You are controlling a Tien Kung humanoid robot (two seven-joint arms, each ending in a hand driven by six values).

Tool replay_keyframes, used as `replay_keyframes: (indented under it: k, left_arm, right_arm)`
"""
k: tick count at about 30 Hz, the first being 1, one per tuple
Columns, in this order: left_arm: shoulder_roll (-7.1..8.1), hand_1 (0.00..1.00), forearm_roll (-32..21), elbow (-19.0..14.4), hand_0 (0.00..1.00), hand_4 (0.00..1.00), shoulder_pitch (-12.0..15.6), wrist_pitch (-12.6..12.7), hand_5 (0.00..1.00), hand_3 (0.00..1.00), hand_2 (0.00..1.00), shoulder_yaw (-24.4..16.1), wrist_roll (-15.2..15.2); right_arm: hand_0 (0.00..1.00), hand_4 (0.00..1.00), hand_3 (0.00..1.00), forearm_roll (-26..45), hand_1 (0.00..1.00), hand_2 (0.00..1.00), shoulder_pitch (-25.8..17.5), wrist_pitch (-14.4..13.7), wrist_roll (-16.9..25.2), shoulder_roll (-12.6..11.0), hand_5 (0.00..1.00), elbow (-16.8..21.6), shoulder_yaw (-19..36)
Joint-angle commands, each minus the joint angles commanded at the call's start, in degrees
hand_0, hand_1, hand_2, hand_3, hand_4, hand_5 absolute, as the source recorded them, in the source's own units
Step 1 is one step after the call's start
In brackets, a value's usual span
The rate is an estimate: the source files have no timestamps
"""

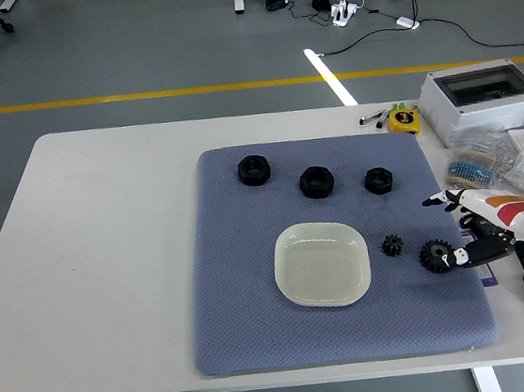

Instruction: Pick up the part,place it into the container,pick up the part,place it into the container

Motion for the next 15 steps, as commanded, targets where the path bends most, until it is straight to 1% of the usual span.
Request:
replay_keyframes:
  k: [4, 5, 10, 14, 15]
  left_arm:
    - [-0.02, 0.636, 0.1, 0.0, 0.707, 0.677, 0.0, 0.0, 0.635, 0.581, 0.674, 0.0, 0.0]
    - [-0.02, 0.636, 0.1, 0.0, 0.707, 0.677, 0.0, 0.0, 0.635, 0.581, 0.674, -0.1, 0.0]
    - [-0.02, 0.638, 0.1, 0.0, 0.707, 0.678, 0.1, 0.0, 0.635, 0.582, 0.674, -0.1, 0.0]
    - [-0.03, 0.638, 0.1, 0.0, 0.707, 0.678, 0.1, 0.0, 0.635, 0.582, 0.674, 0.0, 0.0]
    - [-0.02, 0.639, 0.1, 0.0, 0.708, 0.678, 0.1, -0.1, 0.635, 0.582, 0.676, -0.1, 0.1]
  right_arm:
    - [0.758, 0.998, 0.870, -5.5, 0.789, 0.863, 1.1, -0.4, 0.1, 0.1, 0.436, -1.1, -1.3]
    - [0.758, 0.998, 0.870, -5.8, 0.789, 0.863, 1.5, -0.3, 0.1, 0.1, 0.436, -1.5, -2.0]
    - [0.750, 0.998, 0.866, -5.2, 0.775, 0.851, 3.1, 0.1, 0.3, -0.3, 0.429, -2.5, -5.2]
    - [0.750, 0.998, 0.866, -4.7, 0.775, 0.851, 3.9, 0.1, 0.5, 0.0, 0.429, -3.2, -6.5]
    - [0.729, 0.998, 0.859, -4.6, 0.751, 0.828, 4.1, 0.3, 0.5, 0.0, 0.413, -3.3, -6.8]
